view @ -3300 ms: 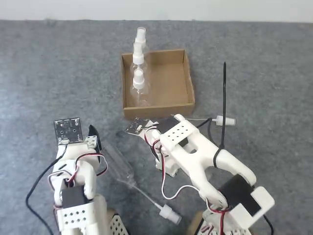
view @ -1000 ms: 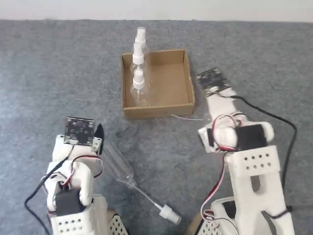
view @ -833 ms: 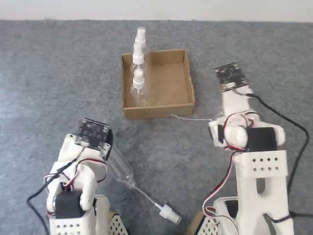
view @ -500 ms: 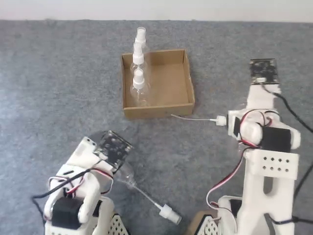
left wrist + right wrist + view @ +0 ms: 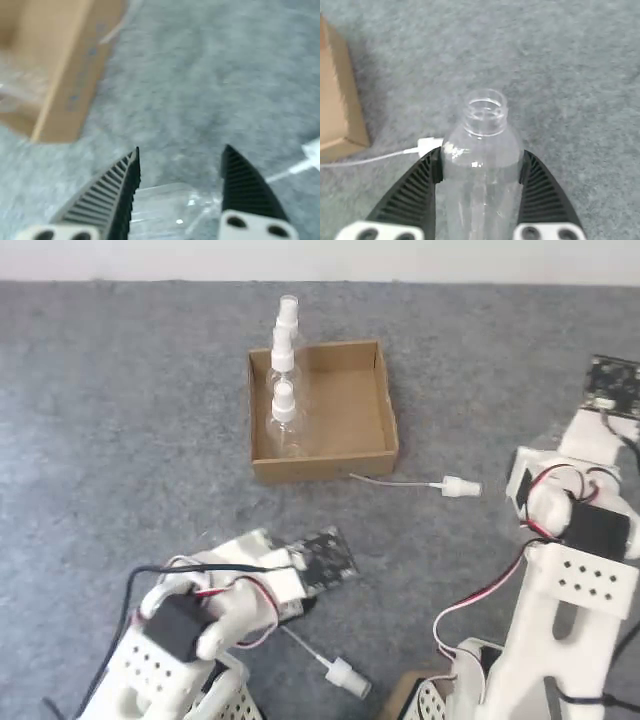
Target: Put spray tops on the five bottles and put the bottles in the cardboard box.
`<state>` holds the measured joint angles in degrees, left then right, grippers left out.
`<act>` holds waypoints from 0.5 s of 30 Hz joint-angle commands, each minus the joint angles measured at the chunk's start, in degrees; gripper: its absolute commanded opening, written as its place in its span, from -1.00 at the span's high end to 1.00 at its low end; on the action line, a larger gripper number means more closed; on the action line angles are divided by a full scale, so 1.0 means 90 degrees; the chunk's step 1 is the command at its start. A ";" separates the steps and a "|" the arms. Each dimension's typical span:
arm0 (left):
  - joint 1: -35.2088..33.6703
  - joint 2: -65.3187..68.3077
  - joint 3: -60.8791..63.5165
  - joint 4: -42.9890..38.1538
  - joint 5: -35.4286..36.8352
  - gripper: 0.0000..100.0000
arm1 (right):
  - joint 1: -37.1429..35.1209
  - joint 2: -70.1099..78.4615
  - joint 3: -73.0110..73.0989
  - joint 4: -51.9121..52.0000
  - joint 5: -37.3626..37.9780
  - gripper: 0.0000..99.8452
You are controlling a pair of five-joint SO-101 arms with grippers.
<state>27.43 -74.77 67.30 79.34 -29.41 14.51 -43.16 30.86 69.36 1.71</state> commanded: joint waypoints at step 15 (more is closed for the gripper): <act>0.2510 0.2549 -0.0405 -0.0107 -0.0772 0.46 | 0.0601 -0.0171 -0.0088 -0.0347 -0.0068 0.90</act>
<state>46.51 -55.78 67.30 79.34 -35.03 19.08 -43.16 30.86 67.43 1.54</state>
